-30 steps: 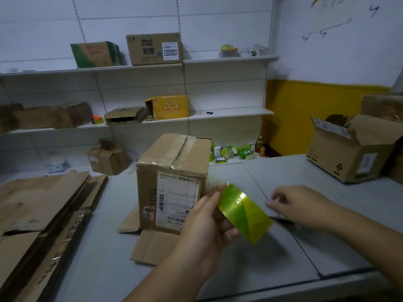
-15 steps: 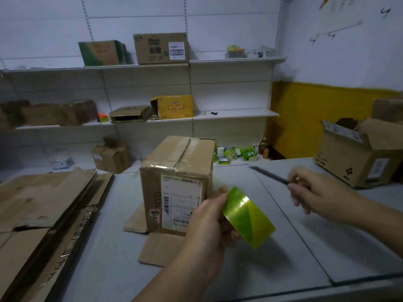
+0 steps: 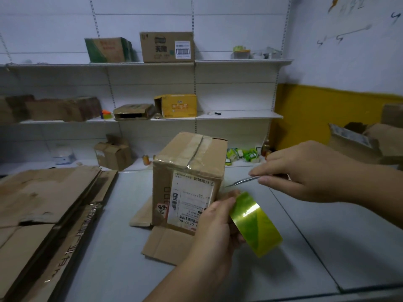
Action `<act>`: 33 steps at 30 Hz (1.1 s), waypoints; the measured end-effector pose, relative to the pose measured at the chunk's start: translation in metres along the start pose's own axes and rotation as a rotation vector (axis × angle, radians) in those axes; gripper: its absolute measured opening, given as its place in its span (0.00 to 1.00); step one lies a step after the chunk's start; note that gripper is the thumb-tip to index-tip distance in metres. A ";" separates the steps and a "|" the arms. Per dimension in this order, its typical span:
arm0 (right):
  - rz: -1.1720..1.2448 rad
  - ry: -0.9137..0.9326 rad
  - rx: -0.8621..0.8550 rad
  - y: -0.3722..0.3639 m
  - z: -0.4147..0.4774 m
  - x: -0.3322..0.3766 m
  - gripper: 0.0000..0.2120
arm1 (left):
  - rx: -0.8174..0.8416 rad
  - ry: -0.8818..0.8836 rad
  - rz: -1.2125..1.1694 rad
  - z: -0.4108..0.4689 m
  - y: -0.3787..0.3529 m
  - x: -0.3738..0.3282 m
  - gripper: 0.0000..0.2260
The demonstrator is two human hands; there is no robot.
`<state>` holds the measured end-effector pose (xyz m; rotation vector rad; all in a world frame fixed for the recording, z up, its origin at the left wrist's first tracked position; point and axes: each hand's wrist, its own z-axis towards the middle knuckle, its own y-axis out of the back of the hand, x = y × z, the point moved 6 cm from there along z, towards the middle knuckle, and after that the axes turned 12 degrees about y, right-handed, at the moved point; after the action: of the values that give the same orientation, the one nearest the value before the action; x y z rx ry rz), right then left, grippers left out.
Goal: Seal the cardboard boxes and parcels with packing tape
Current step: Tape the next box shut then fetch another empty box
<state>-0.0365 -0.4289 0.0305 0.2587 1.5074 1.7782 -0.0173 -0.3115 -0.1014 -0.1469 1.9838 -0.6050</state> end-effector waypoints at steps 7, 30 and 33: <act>-0.101 0.064 -0.054 -0.002 0.011 -0.008 0.19 | 0.049 -0.016 -0.041 -0.013 -0.005 -0.006 0.10; -0.009 0.047 -0.178 0.000 0.000 -0.029 0.19 | -0.037 -0.072 -0.002 -0.009 0.007 -0.008 0.09; -0.017 0.088 -0.172 -0.010 0.012 -0.016 0.19 | -0.063 -0.073 -0.011 -0.009 0.006 -0.009 0.10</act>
<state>-0.0142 -0.4304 0.0295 0.0824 1.4018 1.9140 -0.0195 -0.2995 -0.0939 -0.2154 1.9330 -0.5368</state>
